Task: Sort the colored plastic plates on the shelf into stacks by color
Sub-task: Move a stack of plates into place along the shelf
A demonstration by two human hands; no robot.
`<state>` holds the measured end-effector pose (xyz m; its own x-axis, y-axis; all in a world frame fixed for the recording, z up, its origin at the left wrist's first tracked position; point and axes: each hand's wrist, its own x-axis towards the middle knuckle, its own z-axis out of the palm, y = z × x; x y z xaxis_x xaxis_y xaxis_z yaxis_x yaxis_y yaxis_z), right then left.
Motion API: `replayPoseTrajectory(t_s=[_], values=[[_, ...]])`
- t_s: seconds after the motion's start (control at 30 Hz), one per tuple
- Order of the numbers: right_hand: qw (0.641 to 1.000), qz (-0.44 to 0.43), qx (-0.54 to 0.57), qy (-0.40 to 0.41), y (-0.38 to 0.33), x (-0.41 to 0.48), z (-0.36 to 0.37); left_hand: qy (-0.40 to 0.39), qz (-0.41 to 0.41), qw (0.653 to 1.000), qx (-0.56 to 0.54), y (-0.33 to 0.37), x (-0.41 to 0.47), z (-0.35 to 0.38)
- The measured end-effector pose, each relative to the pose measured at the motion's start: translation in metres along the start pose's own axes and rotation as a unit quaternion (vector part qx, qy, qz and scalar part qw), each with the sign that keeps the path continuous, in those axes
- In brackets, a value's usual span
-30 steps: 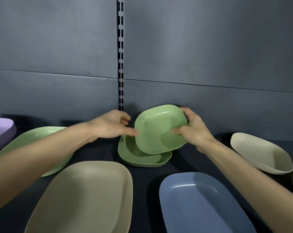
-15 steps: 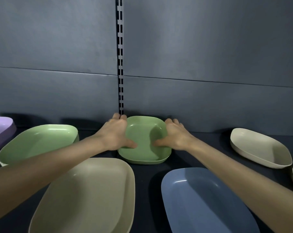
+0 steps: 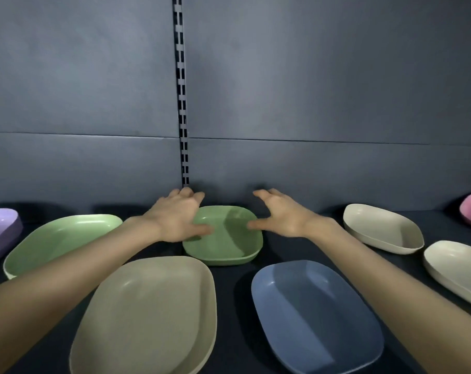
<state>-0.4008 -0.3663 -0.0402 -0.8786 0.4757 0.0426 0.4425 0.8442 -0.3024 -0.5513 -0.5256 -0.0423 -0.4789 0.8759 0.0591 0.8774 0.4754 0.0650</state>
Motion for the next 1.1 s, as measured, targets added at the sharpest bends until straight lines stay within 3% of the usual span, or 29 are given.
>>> replayPoseTrajectory(t_s=[0.2,0.4,0.63,0.8,1.1], values=[[0.981,-0.005,-0.062,0.183,0.005,-0.069,-0.056,0.194,0.109,0.975,0.027,0.050,-0.027,-0.042],[0.952,-0.005,-0.058,0.299,0.034,-0.151,-0.084,0.274,0.185,0.940,0.082,0.121,-0.067,-0.049],[0.954,0.027,-0.082,0.286,0.112,-0.254,-0.086,0.313,0.164,0.934,0.056,0.230,-0.116,-0.025],[0.965,0.050,-0.087,0.244,0.176,-0.323,-0.079,0.273,0.150,0.950,0.028,0.311,-0.140,0.012],[0.967,0.025,-0.073,0.242,0.237,-0.343,-0.093,0.254,0.128,0.959,-0.015,0.385,-0.127,0.017]])
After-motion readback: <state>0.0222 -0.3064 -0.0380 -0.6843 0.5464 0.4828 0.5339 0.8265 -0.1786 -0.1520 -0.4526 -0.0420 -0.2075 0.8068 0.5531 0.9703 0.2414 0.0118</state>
